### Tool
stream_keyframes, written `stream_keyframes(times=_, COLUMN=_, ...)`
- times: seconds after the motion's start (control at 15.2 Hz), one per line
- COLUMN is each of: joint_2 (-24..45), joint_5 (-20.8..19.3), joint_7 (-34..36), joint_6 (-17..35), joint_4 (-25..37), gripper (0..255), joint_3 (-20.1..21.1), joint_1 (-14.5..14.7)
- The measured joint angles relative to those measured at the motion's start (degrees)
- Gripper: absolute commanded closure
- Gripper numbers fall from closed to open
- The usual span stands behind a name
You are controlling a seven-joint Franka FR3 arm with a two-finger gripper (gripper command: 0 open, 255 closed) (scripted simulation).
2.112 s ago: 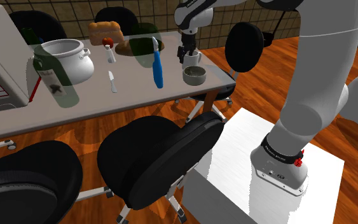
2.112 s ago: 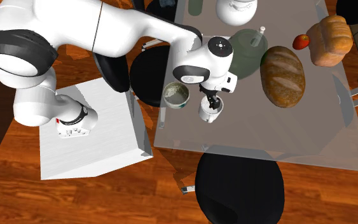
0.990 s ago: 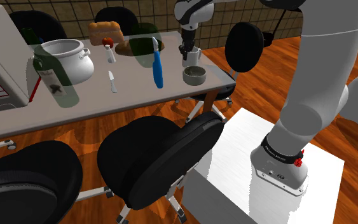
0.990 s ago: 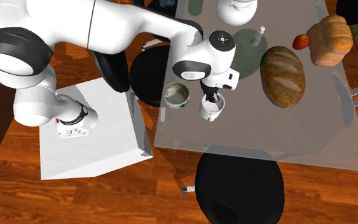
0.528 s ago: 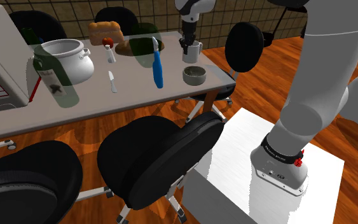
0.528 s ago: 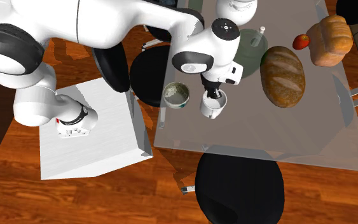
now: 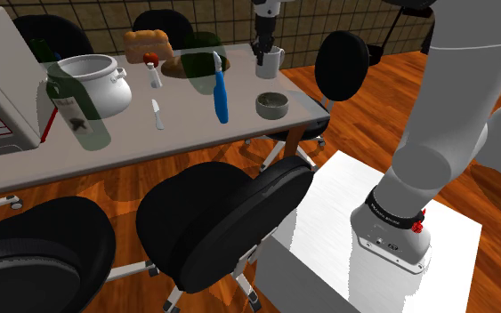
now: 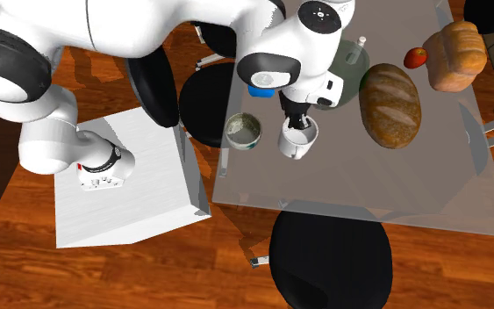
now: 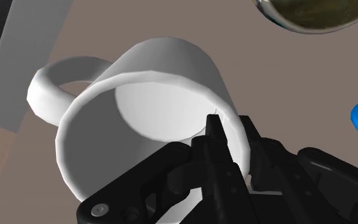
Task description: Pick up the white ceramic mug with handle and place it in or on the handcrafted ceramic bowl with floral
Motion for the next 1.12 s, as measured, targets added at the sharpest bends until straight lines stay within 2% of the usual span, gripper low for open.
stream_keyframes(times=0.59, joint_2=-0.7, joint_5=-0.2, joint_7=0.3, joint_6=-6.7, joint_4=6.0, gripper=255, joint_3=-0.1, joint_1=0.0)
stream_keyframes(times=0.86, joint_2=-7.7, joint_5=-1.3, joint_7=2.3, joint_6=-5.4, joint_4=-2.2, gripper=255, joint_3=0.4, joint_1=1.5)
stream_keyframes(times=1.12, joint_2=-17.0, joint_5=-2.7, joint_7=5.3, joint_6=-3.8, joint_4=-13.1, gripper=255, joint_3=1.5, joint_1=3.2)
